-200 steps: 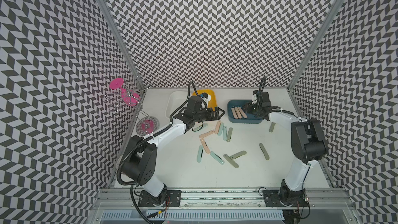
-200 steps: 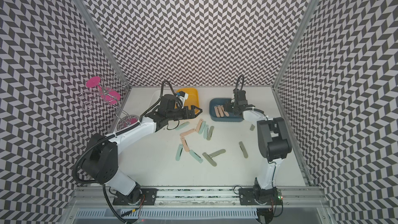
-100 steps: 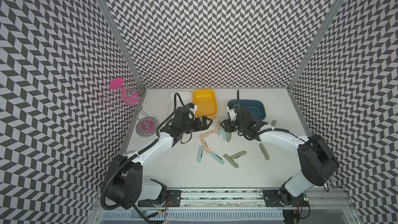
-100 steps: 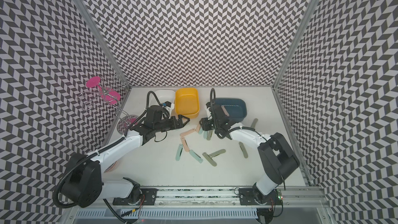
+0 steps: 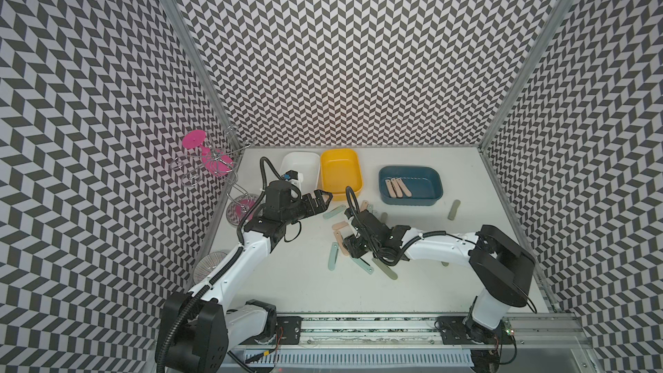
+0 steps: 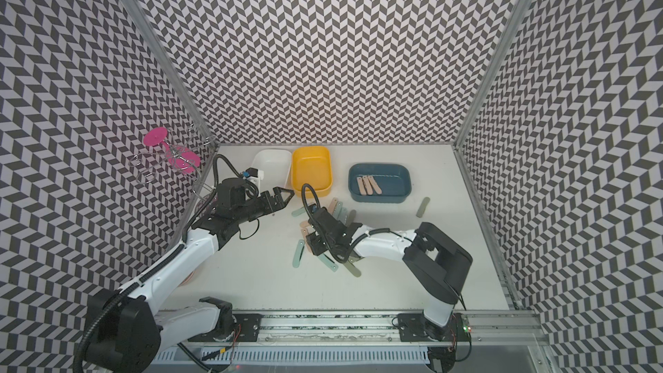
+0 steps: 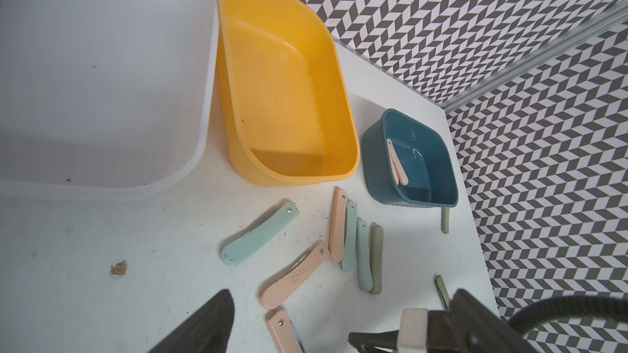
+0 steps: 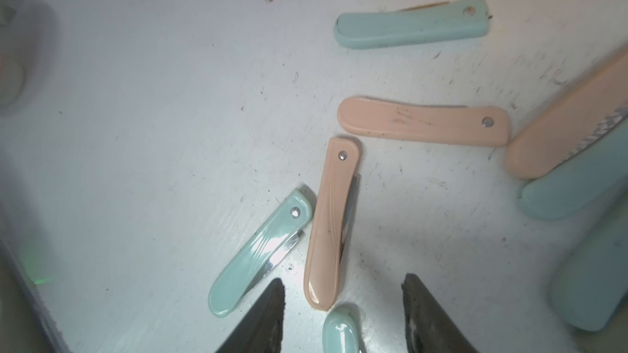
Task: Place the fruit knives into the storage box by color
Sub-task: Pick up the fruit knife from the center of the board.
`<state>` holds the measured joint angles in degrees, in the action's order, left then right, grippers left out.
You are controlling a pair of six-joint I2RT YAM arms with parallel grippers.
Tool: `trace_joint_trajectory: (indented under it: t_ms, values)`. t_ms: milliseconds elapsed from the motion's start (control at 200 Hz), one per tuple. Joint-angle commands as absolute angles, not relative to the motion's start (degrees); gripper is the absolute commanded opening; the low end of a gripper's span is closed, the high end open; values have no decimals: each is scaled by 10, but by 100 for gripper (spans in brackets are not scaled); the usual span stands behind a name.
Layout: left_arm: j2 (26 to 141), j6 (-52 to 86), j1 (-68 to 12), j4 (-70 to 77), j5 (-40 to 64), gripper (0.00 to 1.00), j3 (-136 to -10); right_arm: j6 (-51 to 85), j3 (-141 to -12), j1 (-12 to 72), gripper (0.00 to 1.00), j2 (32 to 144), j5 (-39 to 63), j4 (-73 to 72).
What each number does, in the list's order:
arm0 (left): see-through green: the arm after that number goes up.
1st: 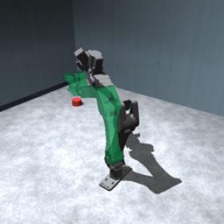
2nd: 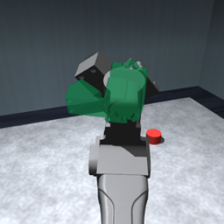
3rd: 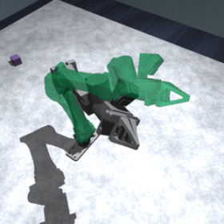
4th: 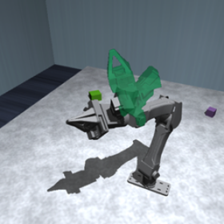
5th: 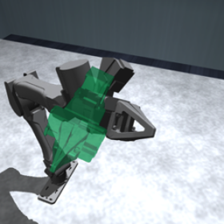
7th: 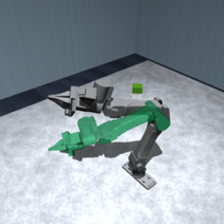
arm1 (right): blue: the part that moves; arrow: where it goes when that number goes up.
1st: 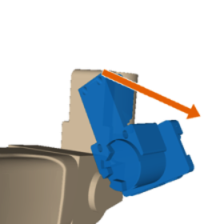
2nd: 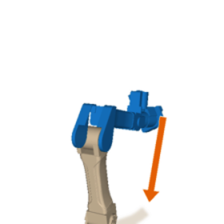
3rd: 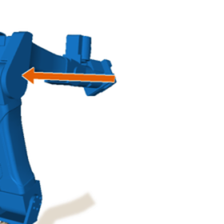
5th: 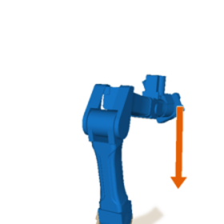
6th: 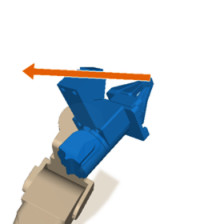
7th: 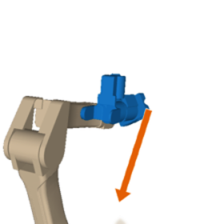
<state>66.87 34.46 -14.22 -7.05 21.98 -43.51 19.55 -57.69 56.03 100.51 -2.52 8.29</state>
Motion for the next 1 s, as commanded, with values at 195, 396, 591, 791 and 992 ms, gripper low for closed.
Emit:
trace_joint_trajectory:
  t_ms: [195,396,591,791,992]
  values:
    - [657,345,-126,-70,234,100,-424,188,-619,595,55,1056,-76,87]
    - [656,346,-124,-65,239,100,-421,182,-631,599,53,1076,-95,96]
    - [656,348,-122,-59,245,100,-419,178,-637,603,49,1093,-97,103]
    - [654,349,-122,-58,247,100,-418,180,-639,604,41,1104,-104,105]
    - [655,351,-121,-54,248,100,-418,180,-645,604,36,1112,-105,106]
